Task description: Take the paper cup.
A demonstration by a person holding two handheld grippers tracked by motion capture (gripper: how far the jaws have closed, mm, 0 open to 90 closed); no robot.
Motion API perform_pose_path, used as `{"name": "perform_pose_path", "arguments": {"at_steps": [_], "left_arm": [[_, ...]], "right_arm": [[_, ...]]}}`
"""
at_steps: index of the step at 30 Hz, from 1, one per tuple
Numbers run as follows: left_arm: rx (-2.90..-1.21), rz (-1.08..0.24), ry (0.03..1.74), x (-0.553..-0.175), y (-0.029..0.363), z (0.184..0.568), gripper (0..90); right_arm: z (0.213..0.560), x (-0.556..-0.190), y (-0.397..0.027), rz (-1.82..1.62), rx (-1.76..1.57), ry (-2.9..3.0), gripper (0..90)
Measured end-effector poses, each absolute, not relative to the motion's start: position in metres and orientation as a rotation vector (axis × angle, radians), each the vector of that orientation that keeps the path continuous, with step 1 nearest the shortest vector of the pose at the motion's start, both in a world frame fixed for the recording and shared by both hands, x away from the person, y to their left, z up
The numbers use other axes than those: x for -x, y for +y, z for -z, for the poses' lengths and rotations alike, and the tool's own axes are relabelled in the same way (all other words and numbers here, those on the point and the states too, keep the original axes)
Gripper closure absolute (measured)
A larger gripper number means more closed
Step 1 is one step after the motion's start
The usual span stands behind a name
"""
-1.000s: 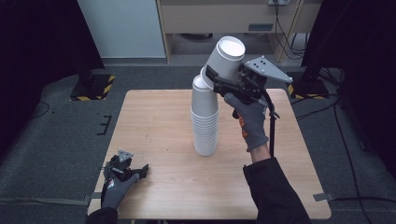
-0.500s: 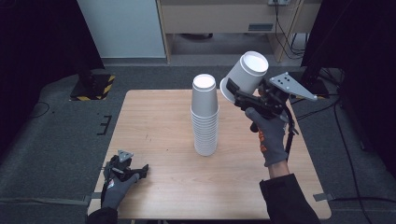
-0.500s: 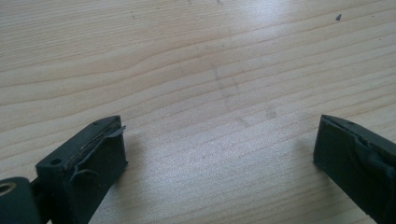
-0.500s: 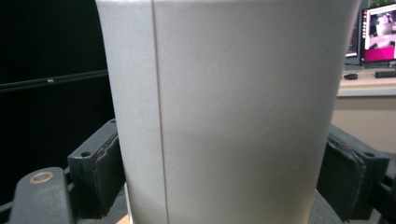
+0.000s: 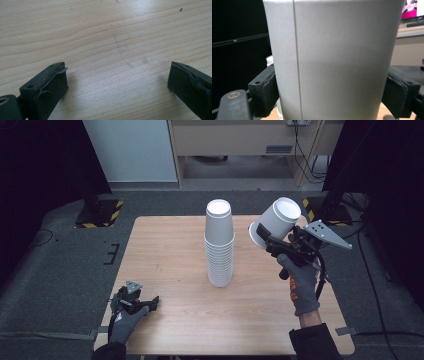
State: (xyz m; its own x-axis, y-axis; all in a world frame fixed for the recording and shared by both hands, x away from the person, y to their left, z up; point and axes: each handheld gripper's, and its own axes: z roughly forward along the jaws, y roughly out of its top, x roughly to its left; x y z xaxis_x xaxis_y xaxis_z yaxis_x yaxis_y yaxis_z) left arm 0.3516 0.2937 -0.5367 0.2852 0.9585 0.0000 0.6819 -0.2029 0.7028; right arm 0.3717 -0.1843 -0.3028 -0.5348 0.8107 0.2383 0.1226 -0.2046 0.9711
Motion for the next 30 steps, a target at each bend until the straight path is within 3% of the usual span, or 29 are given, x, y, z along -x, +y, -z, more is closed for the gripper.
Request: {"name": "perform_pose_path", "arguments": {"at_steps": [9, 20, 30], "left_arm": [[-1.959, -0.603, 1.465, -0.351, 0.294, 0.537, 2.2], [-1.871, -0.625, 1.488, -0.346, 0.305, 0.531, 20.4], [-1.789, -0.664, 1.326, -0.341, 0.299, 0.512, 31.4]], "right_arm": [[0.334, -0.359, -0.201, -1.797, -1.158, 1.574, 14.6], [0.378, -0.349, -0.217, -1.784, -1.270, 1.588, 14.5], [0.404, -0.341, -0.225, -1.752, -1.332, 1.614, 14.4]]}}
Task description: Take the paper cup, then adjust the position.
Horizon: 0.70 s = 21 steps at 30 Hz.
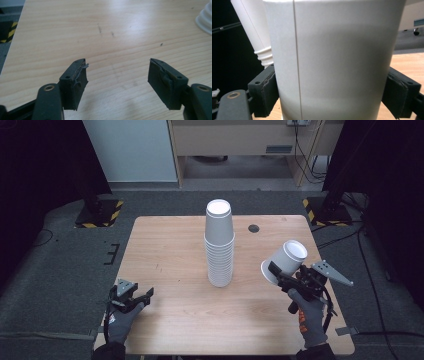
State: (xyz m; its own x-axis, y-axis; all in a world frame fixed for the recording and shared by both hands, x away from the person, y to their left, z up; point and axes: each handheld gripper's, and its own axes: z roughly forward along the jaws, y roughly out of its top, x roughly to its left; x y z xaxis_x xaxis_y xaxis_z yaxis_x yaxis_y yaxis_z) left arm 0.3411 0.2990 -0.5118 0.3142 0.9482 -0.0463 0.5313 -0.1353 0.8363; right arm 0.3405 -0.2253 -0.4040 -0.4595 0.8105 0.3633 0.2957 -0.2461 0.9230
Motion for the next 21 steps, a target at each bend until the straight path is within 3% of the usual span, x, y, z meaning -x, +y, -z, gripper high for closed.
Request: {"name": "perform_pose_path", "arguments": {"at_steps": [21], "left_arm": [[-1.752, -0.685, 1.021, -0.331, 0.264, 0.489, 34.6]], "right_arm": [[0.423, -0.338, -0.235, -1.917, -1.489, 1.492, 14.4]]}}
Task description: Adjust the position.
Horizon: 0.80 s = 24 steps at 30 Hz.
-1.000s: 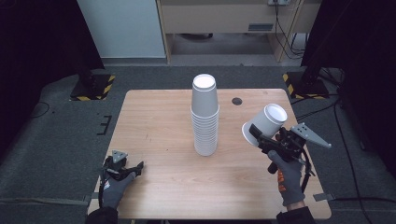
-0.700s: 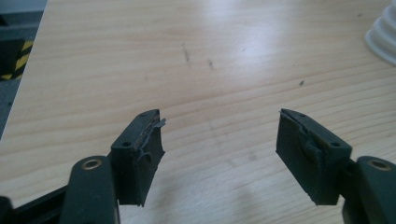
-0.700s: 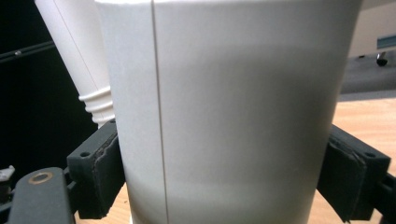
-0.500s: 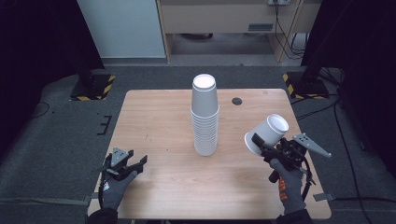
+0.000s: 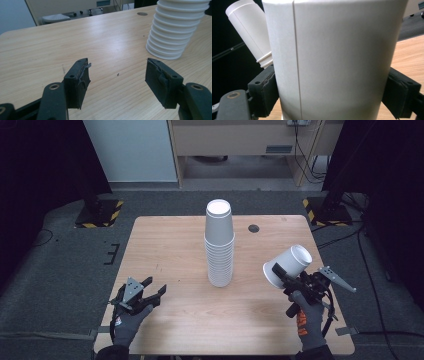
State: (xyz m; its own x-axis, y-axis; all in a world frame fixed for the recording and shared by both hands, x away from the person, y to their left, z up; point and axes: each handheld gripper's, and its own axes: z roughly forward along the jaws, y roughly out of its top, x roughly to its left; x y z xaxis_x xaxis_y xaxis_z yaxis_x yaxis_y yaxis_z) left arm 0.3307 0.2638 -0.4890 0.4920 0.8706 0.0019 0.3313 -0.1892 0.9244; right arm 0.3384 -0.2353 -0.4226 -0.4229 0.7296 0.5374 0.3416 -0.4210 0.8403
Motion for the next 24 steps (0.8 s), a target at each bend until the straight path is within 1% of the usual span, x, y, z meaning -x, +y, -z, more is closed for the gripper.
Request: {"name": "perform_pose_path", "arguments": {"at_steps": [10, 24], "left_arm": [[-1.722, -0.662, 0.991, -0.331, 0.254, 0.485, 34.1], [-1.699, -0.630, 0.910, -0.330, 0.224, 0.474, 34.1]], "right_arm": [[0.429, -0.341, -0.234, -1.964, -1.536, 1.483, 14.4], [0.434, -0.342, -0.237, -2.028, -1.604, 1.430, 14.5]]}}
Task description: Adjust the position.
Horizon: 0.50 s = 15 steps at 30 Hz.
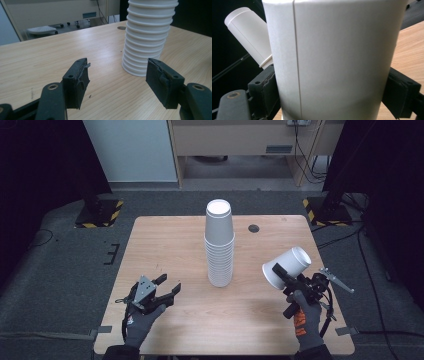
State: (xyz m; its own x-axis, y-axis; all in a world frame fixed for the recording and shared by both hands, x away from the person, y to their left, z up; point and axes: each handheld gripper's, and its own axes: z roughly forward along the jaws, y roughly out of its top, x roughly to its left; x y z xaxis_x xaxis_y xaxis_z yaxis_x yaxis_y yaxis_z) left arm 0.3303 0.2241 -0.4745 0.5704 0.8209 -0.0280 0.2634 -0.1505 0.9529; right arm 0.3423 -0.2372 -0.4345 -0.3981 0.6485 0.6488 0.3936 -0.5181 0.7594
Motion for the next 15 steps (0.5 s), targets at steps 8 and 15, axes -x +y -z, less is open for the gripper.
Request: {"name": "perform_pose_path", "arguments": {"at_steps": [8, 15], "left_arm": [[-1.695, -0.635, 0.846, -0.329, 0.204, 0.466, 35.3], [-1.693, -0.636, 0.796, -0.331, 0.184, 0.461, 36.1]], "right_arm": [[0.436, -0.343, -0.236, -2.066, -1.629, 1.423, 14.4], [0.436, -0.343, -0.234, -2.091, -1.635, 1.420, 14.4]]}}
